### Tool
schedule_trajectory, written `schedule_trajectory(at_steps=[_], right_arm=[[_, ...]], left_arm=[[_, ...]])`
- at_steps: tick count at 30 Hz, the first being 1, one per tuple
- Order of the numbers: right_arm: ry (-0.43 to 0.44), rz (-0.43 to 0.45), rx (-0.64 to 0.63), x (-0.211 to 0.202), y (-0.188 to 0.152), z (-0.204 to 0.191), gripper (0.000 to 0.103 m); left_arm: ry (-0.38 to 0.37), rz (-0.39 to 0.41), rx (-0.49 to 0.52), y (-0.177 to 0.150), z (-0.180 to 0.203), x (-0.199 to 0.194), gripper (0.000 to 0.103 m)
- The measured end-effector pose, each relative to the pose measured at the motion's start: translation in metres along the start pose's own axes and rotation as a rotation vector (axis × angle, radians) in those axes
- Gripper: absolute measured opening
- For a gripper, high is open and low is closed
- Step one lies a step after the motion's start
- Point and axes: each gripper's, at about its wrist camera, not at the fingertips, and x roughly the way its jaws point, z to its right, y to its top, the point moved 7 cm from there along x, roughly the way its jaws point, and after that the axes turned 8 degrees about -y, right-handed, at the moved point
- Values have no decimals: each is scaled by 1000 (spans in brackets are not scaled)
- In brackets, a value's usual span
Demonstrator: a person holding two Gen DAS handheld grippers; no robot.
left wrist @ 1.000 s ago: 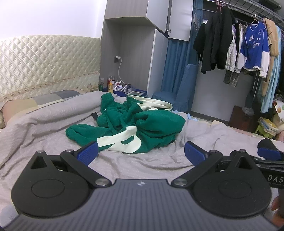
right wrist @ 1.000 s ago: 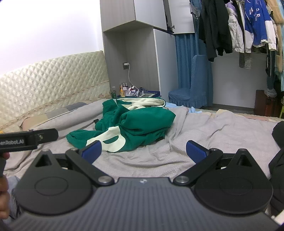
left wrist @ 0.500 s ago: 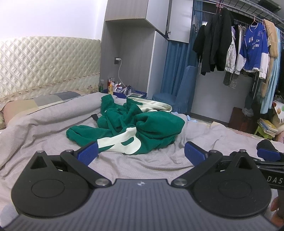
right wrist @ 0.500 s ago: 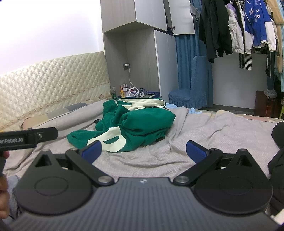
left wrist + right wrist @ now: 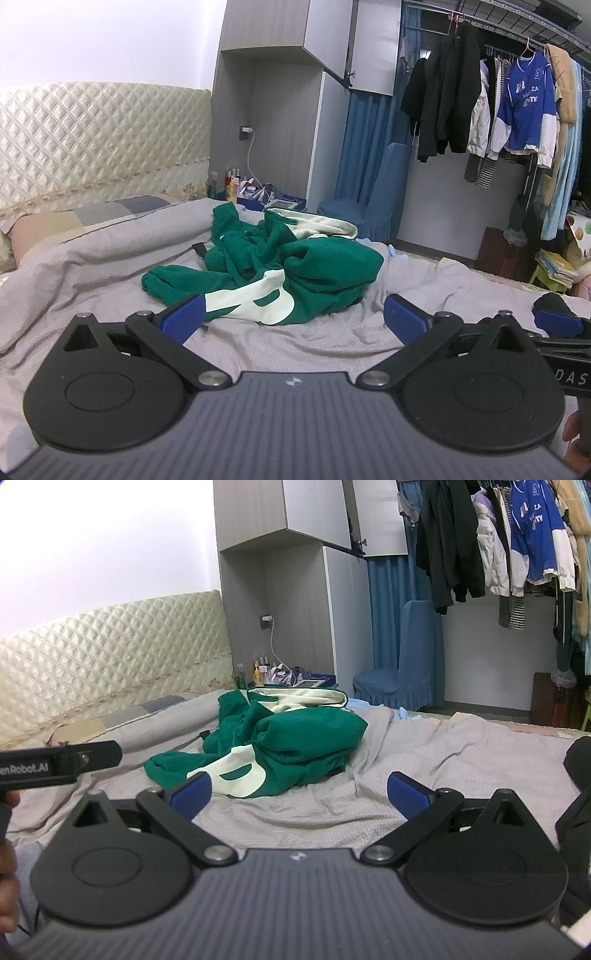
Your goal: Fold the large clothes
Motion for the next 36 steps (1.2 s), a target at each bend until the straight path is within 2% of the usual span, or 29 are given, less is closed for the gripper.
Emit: schedule_trajectory(at_steps=[36], right_arm=[[27,14,-13,-26,3,-7,103]], left_arm=[[6,33,-10,-1,-4,-42,103]])
